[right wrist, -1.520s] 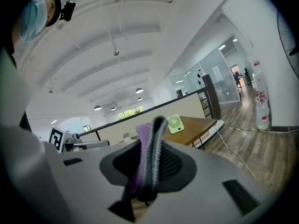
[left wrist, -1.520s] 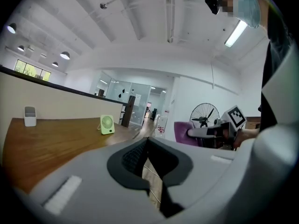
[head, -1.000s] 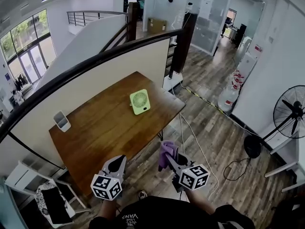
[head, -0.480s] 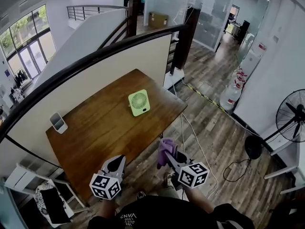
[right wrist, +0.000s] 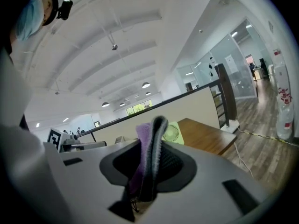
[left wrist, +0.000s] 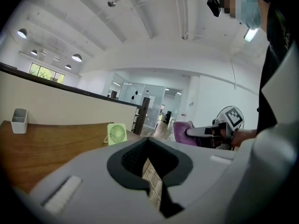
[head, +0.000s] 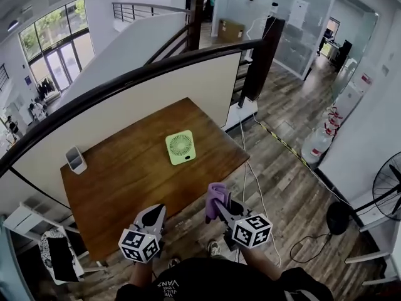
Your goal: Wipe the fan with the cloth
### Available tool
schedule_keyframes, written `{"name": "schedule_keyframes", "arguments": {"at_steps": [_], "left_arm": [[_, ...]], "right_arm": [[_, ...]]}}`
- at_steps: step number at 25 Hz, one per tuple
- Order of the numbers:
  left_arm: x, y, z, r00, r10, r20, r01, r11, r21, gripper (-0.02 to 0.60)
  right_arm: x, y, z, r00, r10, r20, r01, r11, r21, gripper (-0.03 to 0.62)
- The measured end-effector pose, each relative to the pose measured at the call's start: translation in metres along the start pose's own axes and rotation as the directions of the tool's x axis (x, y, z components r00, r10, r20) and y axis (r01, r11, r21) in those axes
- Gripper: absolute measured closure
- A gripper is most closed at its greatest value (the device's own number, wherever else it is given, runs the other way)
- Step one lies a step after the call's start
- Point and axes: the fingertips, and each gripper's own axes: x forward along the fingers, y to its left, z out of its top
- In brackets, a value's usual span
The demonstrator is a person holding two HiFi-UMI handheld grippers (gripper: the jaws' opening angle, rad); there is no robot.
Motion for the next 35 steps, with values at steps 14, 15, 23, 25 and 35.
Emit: {"name": "schedule_keyframes", "arguments": {"at_steps": [14,15,23,25,35], "left_arm": [[0.070,-0.030,-0.013,0.982,0.187,0.015,-0.186,0.981,-0.055,0.569],[0.071,-0.028,-0.015,0.980,0.199,0.004,-0.198,0.978,-0.061,0.570],[0.096,0.018,-0.009,0.966,0.257,-0.024,-0.258,0.964,-0.058,0.569],[0.105,0.034,-0.008,0.967,0.253,-0.032,-0.254,0.965,-0.057,0.569],[0.157,0.102,0.003,0.984,0.169,-0.057,-0.171,0.985,-0.036,0.569]], "right_arm": [[0.019,-0.075,0.016,0.976,0.197,-0.090,-0.201,0.979,-0.031,0.500],[0.023,-0.076,0.017,0.974,0.208,-0.088,-0.210,0.977,-0.023,0.500],[0.058,-0.087,0.026,0.968,0.228,-0.102,-0.230,0.973,-0.015,0.500],[0.072,-0.088,0.027,0.970,0.220,-0.104,-0.223,0.975,-0.018,0.501],[0.150,-0.092,0.025,0.969,0.186,-0.162,-0.197,0.979,-0.052,0.502]]}}
